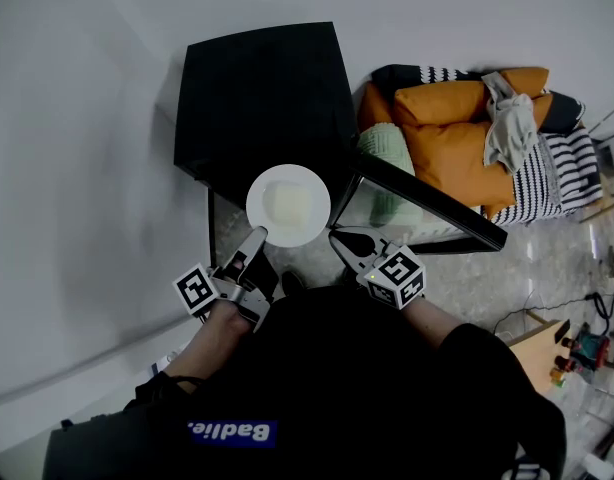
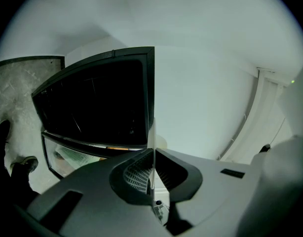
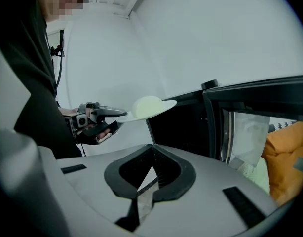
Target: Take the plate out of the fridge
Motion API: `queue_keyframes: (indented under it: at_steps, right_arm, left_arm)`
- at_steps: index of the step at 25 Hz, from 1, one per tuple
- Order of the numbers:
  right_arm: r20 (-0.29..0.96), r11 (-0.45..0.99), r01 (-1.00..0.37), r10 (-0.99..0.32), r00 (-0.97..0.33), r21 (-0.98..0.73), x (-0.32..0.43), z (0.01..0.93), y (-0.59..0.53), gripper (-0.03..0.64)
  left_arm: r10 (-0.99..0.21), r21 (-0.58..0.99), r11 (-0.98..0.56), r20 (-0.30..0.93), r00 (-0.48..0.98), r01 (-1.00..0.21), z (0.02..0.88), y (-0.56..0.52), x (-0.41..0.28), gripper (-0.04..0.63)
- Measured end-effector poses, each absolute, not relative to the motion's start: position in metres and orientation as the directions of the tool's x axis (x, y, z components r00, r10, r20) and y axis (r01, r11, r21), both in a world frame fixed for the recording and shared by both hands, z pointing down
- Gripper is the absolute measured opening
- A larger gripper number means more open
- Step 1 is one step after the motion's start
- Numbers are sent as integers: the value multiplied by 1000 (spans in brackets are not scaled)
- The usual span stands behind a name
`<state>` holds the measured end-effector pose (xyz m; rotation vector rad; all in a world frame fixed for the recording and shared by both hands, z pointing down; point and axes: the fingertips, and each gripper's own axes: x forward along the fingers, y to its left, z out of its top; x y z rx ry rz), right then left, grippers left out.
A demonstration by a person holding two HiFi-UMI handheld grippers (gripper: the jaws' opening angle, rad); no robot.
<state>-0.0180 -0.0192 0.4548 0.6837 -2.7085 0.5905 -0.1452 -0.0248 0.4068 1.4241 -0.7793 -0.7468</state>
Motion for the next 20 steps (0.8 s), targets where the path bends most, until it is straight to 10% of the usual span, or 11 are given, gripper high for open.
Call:
queue_keyframes:
  at_steps: [20]
  right_arm:
    - [247, 842, -464, -405, -880, -275, -22, 416, -36, 8]
  left_arm:
    - [-834, 1000, -1, 11, 552, -21, 393, -36, -144, 19]
